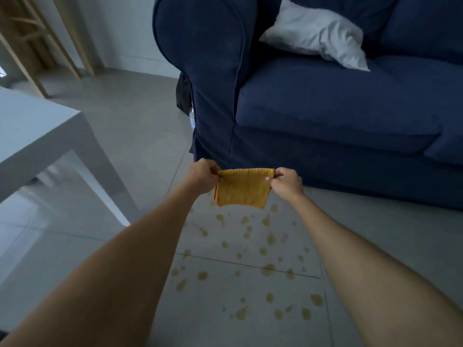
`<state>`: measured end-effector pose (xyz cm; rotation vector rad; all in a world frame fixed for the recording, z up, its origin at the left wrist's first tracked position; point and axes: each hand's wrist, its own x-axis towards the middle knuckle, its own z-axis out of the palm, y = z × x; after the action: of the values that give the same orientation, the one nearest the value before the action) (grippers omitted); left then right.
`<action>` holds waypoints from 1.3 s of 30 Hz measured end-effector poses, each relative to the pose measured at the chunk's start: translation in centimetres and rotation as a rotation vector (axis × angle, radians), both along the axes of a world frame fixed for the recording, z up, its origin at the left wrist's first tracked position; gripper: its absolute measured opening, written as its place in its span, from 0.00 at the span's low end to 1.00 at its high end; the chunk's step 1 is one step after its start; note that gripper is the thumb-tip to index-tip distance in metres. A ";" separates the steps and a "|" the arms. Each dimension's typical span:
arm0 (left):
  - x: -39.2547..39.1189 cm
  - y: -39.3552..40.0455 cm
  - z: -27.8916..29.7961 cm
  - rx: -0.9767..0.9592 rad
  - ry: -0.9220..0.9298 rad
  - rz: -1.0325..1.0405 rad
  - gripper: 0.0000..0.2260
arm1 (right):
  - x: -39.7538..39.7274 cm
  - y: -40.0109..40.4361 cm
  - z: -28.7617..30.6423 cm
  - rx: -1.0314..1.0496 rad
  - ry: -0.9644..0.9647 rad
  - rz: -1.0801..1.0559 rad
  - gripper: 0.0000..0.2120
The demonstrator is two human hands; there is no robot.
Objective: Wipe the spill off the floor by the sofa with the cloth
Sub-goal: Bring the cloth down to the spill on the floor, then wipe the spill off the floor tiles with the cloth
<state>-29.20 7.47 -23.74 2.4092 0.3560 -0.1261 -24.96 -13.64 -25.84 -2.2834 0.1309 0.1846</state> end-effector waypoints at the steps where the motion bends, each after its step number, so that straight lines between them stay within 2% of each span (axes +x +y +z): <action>1: 0.5 0.2 -1.4 0.006 0.013 -0.003 0.07 | 0.5 0.3 -1.6 0.007 0.008 -0.011 0.06; 4: 1.4 0.6 -5.8 -0.019 0.062 0.012 0.09 | 1.4 0.9 -6.4 0.017 0.041 -0.047 0.04; 7: 2.1 0.7 -10.1 -0.007 0.092 -0.020 0.11 | 1.8 1.1 -10.7 -0.023 0.067 -0.051 0.07; 14: 5.3 1.2 -18.2 -0.042 0.164 -0.046 0.10 | 3.8 1.1 -18.0 -0.096 0.082 -0.034 0.08; 19: 9.4 1.5 -22.2 -0.050 0.157 -0.032 0.03 | 7.2 1.4 -22.0 -0.140 0.056 -0.060 0.09; 26: 14.7 0.9 -26.0 -0.041 0.071 -0.006 0.05 | 12.0 1.8 -25.1 -0.199 0.032 -0.146 0.10; 29: 15.1 0.6 -27.5 -0.012 0.081 -0.037 0.09 | 12.3 2.2 -25.9 -0.222 0.046 -0.151 0.01; 32: 15.2 0.5 -28.4 0.002 0.106 -0.066 0.15 | 12.0 2.8 -26.6 -0.349 -0.015 -0.091 0.12; 34: 15.4 0.7 -28.7 0.038 0.089 -0.064 0.16 | 11.9 3.2 -27.1 -0.453 -0.095 -0.014 0.16; 37: 15.9 1.8 -28.9 0.088 0.017 -0.044 0.16 | 11.7 4.5 -27.8 -0.482 -0.200 0.153 0.18; 39: 16.0 3.1 -29.1 0.174 -0.017 -0.074 0.17 | 11.5 5.8 -28.3 -0.492 -0.154 0.300 0.24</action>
<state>-13.20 10.57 -52.80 2.5953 0.2803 -0.1122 -13.49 -7.89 -54.14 -2.7905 -0.2785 0.1415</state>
